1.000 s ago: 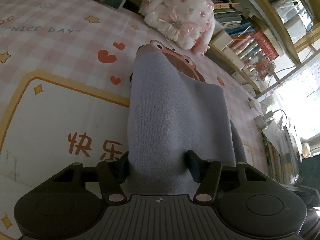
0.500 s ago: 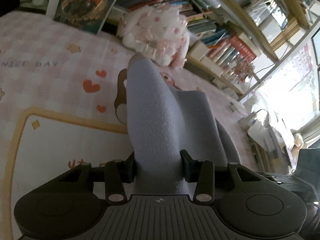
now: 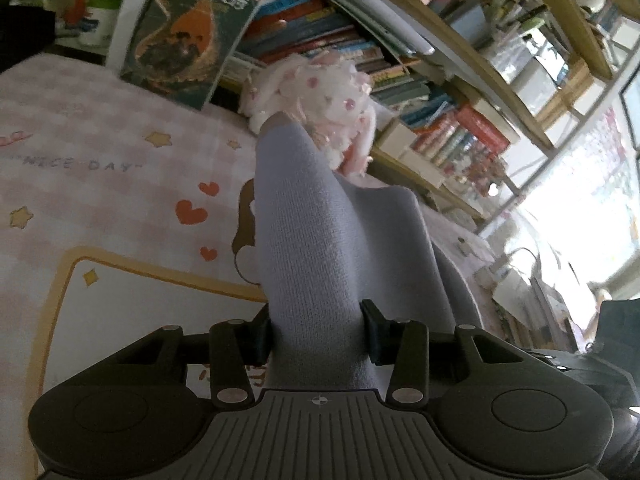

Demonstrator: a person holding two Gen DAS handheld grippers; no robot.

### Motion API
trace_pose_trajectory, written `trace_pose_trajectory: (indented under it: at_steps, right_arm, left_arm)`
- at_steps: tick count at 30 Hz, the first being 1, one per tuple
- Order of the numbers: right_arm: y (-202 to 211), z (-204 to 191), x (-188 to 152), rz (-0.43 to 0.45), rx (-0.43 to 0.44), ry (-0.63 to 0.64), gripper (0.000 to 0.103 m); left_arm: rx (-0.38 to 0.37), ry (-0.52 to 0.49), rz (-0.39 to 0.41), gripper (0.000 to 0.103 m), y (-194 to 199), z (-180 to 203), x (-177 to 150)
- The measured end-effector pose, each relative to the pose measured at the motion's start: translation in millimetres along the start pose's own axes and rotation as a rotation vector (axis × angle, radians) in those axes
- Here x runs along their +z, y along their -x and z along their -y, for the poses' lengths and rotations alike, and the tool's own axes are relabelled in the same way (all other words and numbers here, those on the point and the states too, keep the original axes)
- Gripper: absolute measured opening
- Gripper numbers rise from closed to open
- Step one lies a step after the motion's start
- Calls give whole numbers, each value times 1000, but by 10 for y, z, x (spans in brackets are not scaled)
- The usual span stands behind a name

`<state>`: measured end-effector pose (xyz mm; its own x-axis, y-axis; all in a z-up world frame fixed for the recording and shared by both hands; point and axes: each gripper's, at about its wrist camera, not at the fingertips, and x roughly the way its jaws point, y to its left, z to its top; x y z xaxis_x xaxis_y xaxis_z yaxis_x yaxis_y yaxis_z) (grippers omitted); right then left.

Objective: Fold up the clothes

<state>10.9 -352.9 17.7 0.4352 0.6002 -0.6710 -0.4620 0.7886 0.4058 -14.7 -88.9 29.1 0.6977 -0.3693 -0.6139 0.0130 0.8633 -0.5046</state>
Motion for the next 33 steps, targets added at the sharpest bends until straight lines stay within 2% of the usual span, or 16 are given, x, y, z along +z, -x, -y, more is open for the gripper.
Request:
trace_pose_trajectory:
  at_steps: [9,13,23,33]
  right_arm:
    - [36,65,28,-21,94,37,30]
    - [40,70,7,-27,112,46,30]
    - [-2,-29,7,2,73,21,30]
    - [-247,-465,215,56,22,30,30]
  left_arm:
    - [80,24,41,42,144,138,-84]
    - [96,33,34,42,166,151,-110]
    - [57,9,3,43,103,-1,-4]
    - [-4,9,-11,43,170,-497,352]
